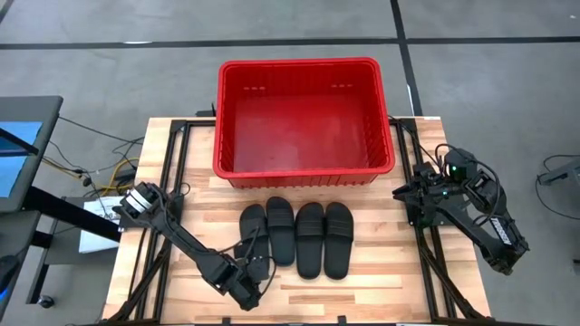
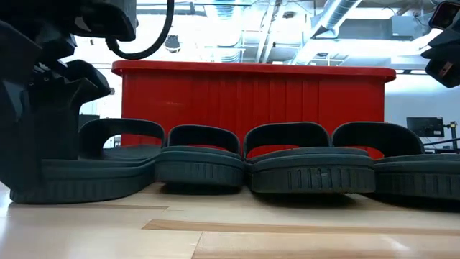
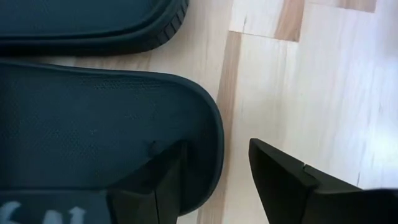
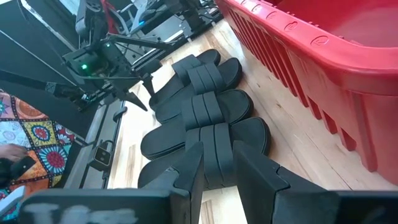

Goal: Pick and place slides into bin
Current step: Put the left slide into the bin

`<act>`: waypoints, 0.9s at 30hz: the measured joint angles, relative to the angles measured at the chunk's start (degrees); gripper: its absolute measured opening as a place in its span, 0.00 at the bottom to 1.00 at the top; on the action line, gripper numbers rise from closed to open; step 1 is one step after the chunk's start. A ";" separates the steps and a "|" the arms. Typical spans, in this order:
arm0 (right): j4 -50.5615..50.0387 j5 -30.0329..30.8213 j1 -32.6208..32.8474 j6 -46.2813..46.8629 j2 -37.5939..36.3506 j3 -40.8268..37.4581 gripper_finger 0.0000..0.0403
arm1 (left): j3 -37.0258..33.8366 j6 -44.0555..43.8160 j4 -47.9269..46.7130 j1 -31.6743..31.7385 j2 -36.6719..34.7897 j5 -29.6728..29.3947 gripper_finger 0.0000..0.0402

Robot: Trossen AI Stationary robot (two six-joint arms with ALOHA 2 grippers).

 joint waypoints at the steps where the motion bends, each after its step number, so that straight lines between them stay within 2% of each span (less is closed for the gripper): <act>1: 0.01 -0.01 0.00 -0.01 0.00 0.00 0.19 | -0.01 -0.32 -0.30 -0.03 0.04 -0.38 0.42; 12: 0.01 -0.02 0.00 -0.02 0.00 0.00 0.19 | 0.36 -2.92 -1.14 -0.67 3.52 -4.23 0.32; 16: 0.00 0.00 0.00 -0.02 0.00 0.00 0.19 | 0.36 -5.40 -1.02 -1.63 4.33 -8.56 0.24; 21: 0.00 0.00 0.00 -0.01 0.00 0.00 0.19 | 0.21 -11.37 -0.71 -3.49 4.89 -14.40 0.05; 27: 0.00 0.00 0.00 0.00 0.00 0.00 0.19 | 1.27 -13.90 -1.04 -5.51 5.53 -16.51 0.02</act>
